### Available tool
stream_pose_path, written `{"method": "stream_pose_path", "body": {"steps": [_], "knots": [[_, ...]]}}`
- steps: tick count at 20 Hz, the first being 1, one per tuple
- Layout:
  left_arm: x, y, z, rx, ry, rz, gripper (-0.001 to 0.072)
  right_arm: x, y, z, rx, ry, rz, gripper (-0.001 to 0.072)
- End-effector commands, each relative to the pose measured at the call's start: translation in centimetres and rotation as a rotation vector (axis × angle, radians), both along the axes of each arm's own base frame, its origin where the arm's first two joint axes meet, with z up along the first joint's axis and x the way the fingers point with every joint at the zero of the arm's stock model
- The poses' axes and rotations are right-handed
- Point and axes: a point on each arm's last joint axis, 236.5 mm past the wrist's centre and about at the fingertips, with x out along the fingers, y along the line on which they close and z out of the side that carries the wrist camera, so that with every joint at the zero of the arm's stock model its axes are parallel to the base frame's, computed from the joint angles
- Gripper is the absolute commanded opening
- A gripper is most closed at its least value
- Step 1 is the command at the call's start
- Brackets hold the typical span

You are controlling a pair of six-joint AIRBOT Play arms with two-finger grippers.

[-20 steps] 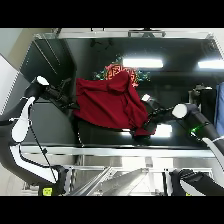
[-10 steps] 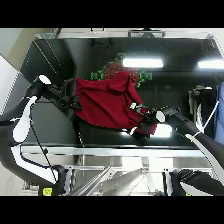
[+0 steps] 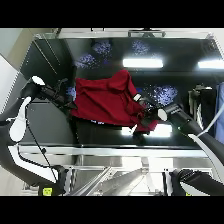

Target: Fold the shirts.

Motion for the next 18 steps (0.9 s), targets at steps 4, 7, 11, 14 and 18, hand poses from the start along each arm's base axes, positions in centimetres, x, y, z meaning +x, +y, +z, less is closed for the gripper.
{"method": "stream_pose_path", "body": {"steps": [4, 7, 11, 14, 18], "knots": [[-0.5, 3.1, 0.3, -0.017, 0.034, 0.067, 0.0028, 3.9, -11.4, 5.9, 0.216, -0.078, -0.61, 0.0012], [-0.6, 4.3, 0.5, -0.024, 0.044, 0.097, 0.0028, 3.0, -15.3, 4.2, 0.365, 0.049, -0.798, 0.0012], [-0.8, 4.6, 0.6, -0.028, 0.049, 0.098, 0.0028, 1.1, -14.2, 1.6, 0.538, 0.218, -0.823, 0.0012], [-0.9, 4.4, 0.6, -0.032, 0.05, 0.088, 0.0028, 0.7, -12.7, 0.9, 0.594, 0.276, -0.807, 0.0013], [-1.4, 4.2, 0.8, -0.041, 0.065, 0.076, 0.0028, 1.2, -12.0, 1.5, 0.64, 0.271, -0.799, 0.0015]]}}
